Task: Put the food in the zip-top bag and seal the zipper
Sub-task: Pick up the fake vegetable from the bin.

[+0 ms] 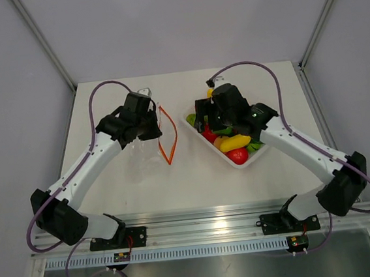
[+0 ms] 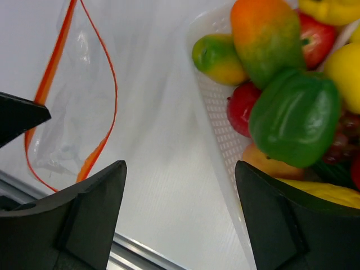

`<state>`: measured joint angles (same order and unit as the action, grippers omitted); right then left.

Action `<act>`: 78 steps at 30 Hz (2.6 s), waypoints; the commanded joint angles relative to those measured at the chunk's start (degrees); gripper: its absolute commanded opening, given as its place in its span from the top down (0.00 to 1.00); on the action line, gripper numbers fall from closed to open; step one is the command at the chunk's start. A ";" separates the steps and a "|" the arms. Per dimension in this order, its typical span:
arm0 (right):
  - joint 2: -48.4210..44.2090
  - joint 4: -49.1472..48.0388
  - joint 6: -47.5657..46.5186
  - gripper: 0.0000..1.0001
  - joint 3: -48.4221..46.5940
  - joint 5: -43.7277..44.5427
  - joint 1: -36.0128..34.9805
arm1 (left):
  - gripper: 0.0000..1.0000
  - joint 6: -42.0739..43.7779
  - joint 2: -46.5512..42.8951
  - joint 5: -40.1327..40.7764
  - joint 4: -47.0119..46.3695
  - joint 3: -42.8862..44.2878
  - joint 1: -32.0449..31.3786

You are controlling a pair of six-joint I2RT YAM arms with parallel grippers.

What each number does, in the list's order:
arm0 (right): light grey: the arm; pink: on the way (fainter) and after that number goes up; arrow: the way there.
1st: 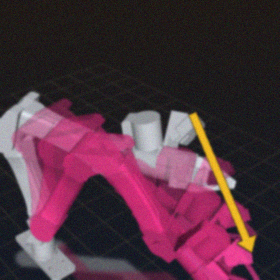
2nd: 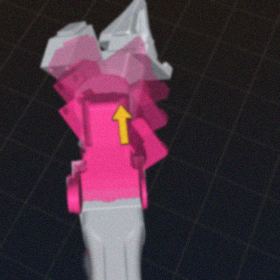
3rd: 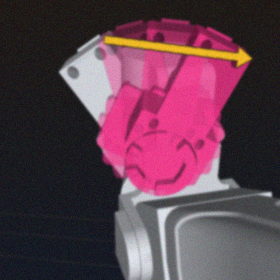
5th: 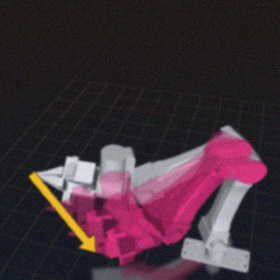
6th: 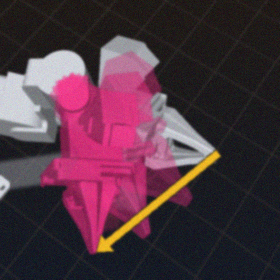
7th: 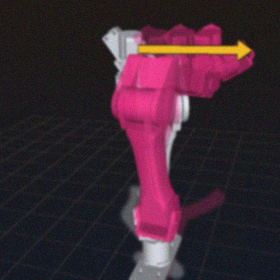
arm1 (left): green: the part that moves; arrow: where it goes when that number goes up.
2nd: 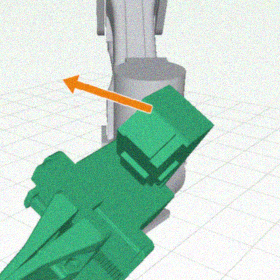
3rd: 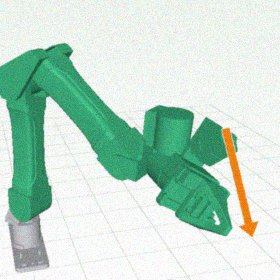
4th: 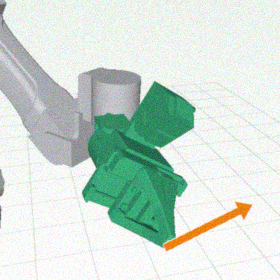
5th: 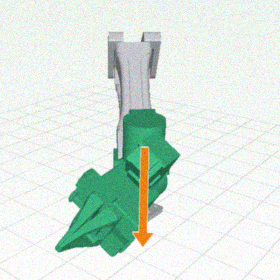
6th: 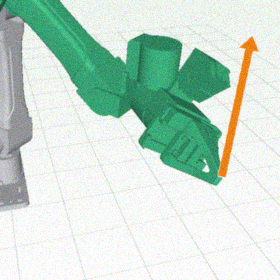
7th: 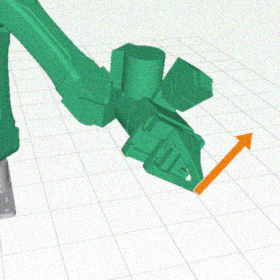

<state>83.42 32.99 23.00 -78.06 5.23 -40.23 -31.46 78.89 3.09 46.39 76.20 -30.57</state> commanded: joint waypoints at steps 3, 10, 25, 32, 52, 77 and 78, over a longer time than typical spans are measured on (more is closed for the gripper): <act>-8.44 5.58 -3.49 0.11 -0.34 11.81 1.81 | 1.00 0.79 0.73 -2.65 -3.59 -0.09 -0.72; -5.82 7.87 -8.23 0.08 1.52 6.72 14.73 | 1.00 1.40 1.79 -5.46 -5.87 -0.79 -2.83; 2.71 2.26 -9.12 0.01 2.30 -4.00 14.92 | 1.00 1.14 4.60 -5.73 -6.67 1.58 -5.38; 7.28 -0.29 -6.04 0.01 0.89 -4.97 15.00 | 1.00 0.18 3.02 -6.34 -8.42 -0.09 -5.47; 10.36 -4.25 -4.11 0.17 4.06 -7.43 15.00 | 1.00 -0.53 -1.02 -7.31 -9.83 -2.11 -5.56; -1.94 -1.53 0.46 0.66 3.27 -9.00 14.74 | 1.00 -1.41 -1.37 -8.72 -11.32 -2.64 -5.56; -3.33 -1.70 0.64 0.66 2.92 -9.71 14.74 | 1.00 -1.50 -1.29 -8.72 -11.32 -2.55 -5.56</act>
<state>84.14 31.68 22.26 -72.69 -1.43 -25.10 -32.45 78.91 -3.75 38.24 73.45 -35.88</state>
